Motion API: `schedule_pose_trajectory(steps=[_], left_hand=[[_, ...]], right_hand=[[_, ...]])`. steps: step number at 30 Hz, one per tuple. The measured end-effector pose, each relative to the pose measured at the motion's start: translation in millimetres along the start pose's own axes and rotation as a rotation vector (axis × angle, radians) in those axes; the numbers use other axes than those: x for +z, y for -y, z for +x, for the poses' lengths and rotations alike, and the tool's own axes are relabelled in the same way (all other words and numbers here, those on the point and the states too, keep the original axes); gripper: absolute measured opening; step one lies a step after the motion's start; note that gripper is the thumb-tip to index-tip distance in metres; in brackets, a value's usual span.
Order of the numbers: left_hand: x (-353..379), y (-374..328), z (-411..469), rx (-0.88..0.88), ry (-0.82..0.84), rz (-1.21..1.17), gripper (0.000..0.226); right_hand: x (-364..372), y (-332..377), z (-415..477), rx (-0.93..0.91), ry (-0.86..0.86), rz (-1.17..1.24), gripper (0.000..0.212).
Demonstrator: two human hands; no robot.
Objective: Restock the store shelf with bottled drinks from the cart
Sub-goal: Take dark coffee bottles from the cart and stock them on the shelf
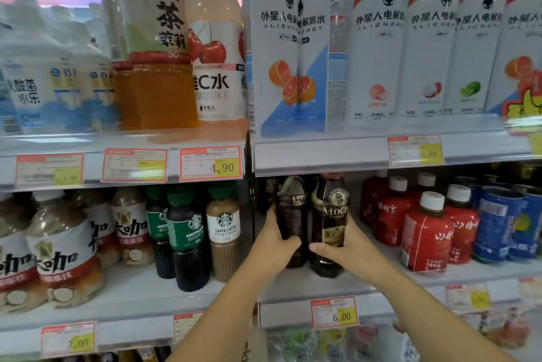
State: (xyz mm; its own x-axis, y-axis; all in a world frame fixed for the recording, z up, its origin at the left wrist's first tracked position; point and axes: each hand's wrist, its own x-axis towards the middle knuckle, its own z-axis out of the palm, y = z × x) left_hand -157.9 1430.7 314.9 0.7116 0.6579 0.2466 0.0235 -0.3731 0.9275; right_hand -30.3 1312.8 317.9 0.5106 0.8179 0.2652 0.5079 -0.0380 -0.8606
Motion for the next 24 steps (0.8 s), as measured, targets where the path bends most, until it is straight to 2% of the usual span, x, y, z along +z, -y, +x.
schedule_pose_trajectory(steps=[3, 6, 8, 10, 12, 15, 20, 22, 24], left_hand=[[-0.4, 0.1, -4.6, 0.084, -0.139, 0.173, 0.075], [11.9, -8.0, -9.5, -0.014, -0.343, 0.395, 0.085], [13.8, -7.9, -12.4, -0.036, -0.275, 0.288, 0.079], [5.6, -2.5, -15.4, -0.009, -0.104, 0.103, 0.070], [-6.8, 1.4, -19.5, 0.039, 0.005, 0.077, 0.070], [-9.5, 3.1, -19.6, 0.083, -0.118, 0.160, 0.076], [11.6, 2.3, -15.9, 0.015, -0.369, 0.300, 0.077], [10.5, 5.1, -14.3, -0.009, -0.365, 0.318, 0.077], [5.3, 9.8, -16.4, -0.002, -0.213, 0.251, 0.070]], right_hand=[[-1.6, 1.8, 1.8, -0.016, -0.033, -0.103, 0.074], [-0.2, 7.8, 3.2, -0.020, -0.058, -0.135, 0.072], [0.0, 8.3, 1.6, -0.021, -0.046, -0.148, 0.070], [-2.1, 5.0, -1.3, -0.025, -0.031, -0.178, 0.067], [-4.9, 2.6, -4.2, -0.011, -0.009, -0.208, 0.064], [-7.2, 0.1, -5.5, 0.004, -0.004, -0.234, 0.061], [-2.3, -0.5, -7.4, -0.020, -0.068, -0.260, 0.056], [-0.9, -1.3, -8.4, -0.030, -0.090, -0.279, 0.052], [-0.2, -4.4, -9.9, -0.042, -0.096, -0.280, 0.050]])
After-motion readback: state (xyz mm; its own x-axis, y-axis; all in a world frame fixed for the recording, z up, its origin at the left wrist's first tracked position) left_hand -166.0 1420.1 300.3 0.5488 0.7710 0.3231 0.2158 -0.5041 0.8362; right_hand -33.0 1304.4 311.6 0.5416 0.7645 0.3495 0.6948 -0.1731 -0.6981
